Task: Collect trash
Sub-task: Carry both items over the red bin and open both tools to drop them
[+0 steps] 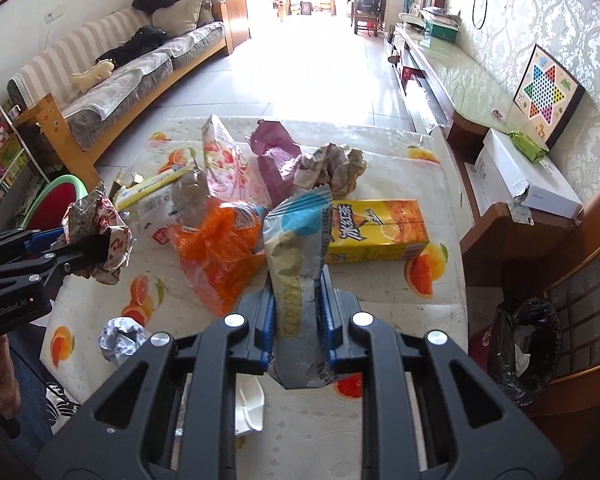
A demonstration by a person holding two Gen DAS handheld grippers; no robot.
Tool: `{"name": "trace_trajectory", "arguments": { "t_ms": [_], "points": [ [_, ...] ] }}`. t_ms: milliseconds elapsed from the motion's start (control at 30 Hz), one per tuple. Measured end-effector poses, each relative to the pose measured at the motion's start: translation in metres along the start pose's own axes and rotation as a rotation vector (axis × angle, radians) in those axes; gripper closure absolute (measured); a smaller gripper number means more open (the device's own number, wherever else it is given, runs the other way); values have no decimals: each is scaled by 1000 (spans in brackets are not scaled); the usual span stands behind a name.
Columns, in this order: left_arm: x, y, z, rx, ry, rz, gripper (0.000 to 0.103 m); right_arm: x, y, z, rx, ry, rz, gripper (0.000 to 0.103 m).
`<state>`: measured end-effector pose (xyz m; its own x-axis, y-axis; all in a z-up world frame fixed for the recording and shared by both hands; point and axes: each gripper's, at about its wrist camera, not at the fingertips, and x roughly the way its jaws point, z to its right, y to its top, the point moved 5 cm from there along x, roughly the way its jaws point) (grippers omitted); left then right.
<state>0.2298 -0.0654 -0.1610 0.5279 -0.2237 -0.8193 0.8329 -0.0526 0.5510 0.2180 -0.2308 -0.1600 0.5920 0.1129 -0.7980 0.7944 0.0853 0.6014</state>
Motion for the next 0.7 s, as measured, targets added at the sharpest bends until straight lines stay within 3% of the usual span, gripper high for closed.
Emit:
{"name": "trace_trajectory", "arguments": {
  "t_ms": [433,700],
  "points": [
    [-89,15,-85,-102,85,176,65,-40,34,-101,-103,70,103,84],
    [-118,5,-156,-194,154,212,65,-41,53,-178,-196,138,127,84]
  ]
}}
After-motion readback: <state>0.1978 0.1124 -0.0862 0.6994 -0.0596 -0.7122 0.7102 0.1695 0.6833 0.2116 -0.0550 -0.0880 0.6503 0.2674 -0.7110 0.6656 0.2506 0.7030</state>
